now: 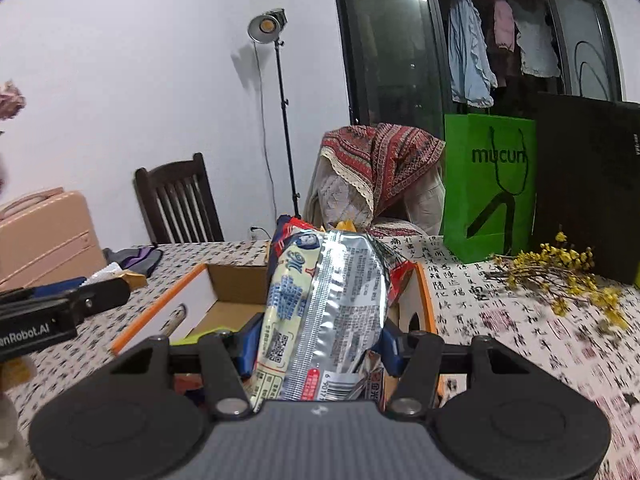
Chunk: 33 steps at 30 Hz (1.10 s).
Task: Organize snacks
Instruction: 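Drop the silver-blue bar and the biscuit packet into the box with both grippers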
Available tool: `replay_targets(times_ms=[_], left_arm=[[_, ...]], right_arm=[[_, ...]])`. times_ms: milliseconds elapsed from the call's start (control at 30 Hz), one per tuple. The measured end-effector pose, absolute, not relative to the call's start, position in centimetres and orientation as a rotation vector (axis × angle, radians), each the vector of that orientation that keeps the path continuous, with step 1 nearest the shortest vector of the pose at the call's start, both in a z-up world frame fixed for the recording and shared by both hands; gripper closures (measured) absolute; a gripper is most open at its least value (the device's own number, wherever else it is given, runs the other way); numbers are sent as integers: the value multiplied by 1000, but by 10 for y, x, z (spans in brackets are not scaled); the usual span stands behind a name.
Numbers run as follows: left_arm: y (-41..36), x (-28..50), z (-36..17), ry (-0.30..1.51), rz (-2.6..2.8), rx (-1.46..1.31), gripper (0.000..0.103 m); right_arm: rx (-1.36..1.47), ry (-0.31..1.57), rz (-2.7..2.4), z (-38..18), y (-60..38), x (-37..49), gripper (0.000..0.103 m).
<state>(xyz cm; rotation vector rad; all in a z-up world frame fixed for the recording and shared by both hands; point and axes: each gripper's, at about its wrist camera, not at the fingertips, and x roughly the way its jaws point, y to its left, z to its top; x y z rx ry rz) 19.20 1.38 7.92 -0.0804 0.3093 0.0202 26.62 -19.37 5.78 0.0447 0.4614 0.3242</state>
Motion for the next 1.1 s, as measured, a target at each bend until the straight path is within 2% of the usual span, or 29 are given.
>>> replay_targets(times_ms=[433,467,500,533,567,633,667,733,767,1100], left_arm=[[30,268,35,386,63,-110,42],[31,270,32,394,57,-116,41],[33,271,30,401,55,-124,33],[35,271,28,407,54,-133,27],[37,271,26,405,55,-143,20],[40,269,24,400,58,-146,14],[41,268,24,402,63,-152,1],[43,265,24,398,91,-178,0],[44,265,25,404,97,-180,0],[43,256,32,369,108,-168,0]], right_arm=[[77,531,330,11,-182,336,47],[76,536,333,7,-183,338,45],[77,538,334,7,-183,340,45],[81,542,332,5,-184,341,40],[88,547,337,4,-186,341,27],[102,542,335,4,-189,340,13],[107,535,330,5,-190,338,12],[121,527,329,6,-193,335,9],[129,526,327,7,-195,334,1],[135,507,317,11,-198,327,0]])
